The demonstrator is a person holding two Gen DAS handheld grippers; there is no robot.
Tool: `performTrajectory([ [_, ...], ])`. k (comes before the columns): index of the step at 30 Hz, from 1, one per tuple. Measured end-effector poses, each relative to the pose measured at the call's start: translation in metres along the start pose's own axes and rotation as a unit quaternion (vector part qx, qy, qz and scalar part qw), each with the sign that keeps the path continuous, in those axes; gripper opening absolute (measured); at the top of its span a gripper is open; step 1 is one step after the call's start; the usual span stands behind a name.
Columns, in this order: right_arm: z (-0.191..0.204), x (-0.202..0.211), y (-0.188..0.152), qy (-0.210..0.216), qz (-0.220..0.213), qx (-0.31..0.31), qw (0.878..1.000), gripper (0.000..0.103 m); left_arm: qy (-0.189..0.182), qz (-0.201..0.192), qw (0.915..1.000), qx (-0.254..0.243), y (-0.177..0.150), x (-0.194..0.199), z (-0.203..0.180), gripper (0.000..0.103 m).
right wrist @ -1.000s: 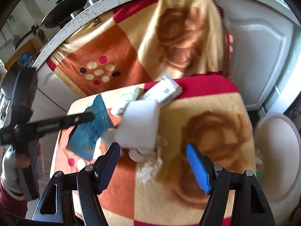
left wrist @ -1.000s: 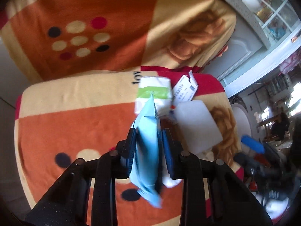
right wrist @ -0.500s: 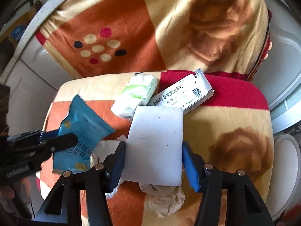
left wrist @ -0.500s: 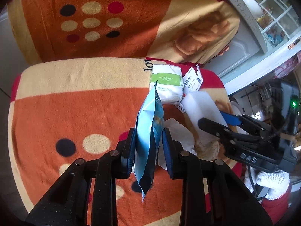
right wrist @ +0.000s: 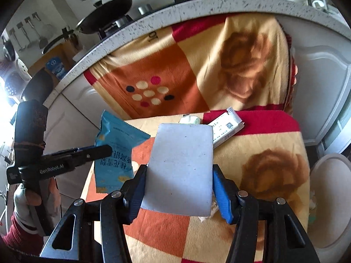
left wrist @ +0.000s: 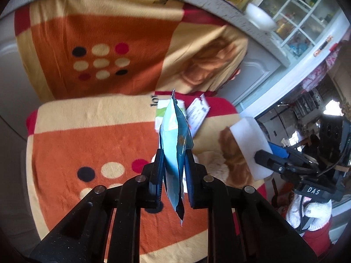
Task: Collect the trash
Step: 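Grasp the blue snack bag with left tool while right tool grasps white foam sheet, then carry the blue bag and foam sheet over the white bin with both tools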
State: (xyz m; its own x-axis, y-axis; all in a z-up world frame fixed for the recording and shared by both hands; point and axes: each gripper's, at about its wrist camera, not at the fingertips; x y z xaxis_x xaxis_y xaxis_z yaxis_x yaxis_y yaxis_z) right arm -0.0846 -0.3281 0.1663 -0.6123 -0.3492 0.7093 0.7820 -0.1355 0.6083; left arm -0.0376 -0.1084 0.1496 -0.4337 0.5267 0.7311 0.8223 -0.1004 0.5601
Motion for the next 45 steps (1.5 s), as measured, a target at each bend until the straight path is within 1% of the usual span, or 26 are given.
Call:
performTrajectory([
  [5,0.002,0.025,-0.007,-0.011,-0.021,0.008,1.0,0.055,-0.015,-0.006,0.9997,-0.02,-0.004,0.008,-0.027,0.015],
  [9,-0.008,0.039,-0.014,-0.027,-0.031,0.003,0.999,0.056,-0.022,-0.01,0.9987,-0.044,-0.01,0.005,-0.053,0.015],
  [19,-0.049,0.083,-0.032,-0.075,-0.054,-0.025,0.995,0.056,-0.047,0.0,0.9947,-0.091,-0.023,-0.024,-0.122,0.015],
  [25,-0.078,0.107,-0.043,-0.1,-0.066,-0.049,0.992,0.056,-0.063,0.006,0.9914,-0.114,-0.024,-0.039,-0.158,0.015],
  [36,-0.134,0.143,-0.063,-0.142,-0.081,-0.102,0.981,0.056,-0.089,0.02,0.9838,-0.154,-0.024,-0.073,-0.223,0.015],
  [45,-0.178,0.164,-0.078,-0.174,-0.087,-0.14,0.971,0.056,-0.103,0.042,0.9779,-0.177,-0.026,-0.108,-0.264,0.015],
])
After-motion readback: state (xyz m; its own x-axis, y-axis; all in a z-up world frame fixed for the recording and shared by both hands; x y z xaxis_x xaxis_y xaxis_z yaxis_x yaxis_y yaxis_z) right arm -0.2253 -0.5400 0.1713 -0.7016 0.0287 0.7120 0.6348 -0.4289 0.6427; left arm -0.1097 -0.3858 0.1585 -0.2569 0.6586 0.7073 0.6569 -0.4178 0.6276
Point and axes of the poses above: each gripper's, at about its wrist camera, not at the fingertips, and x roughly against the way its jaws point, z to its left, y to its top, and after that the axes turned 6 degrees about -z, right-handed
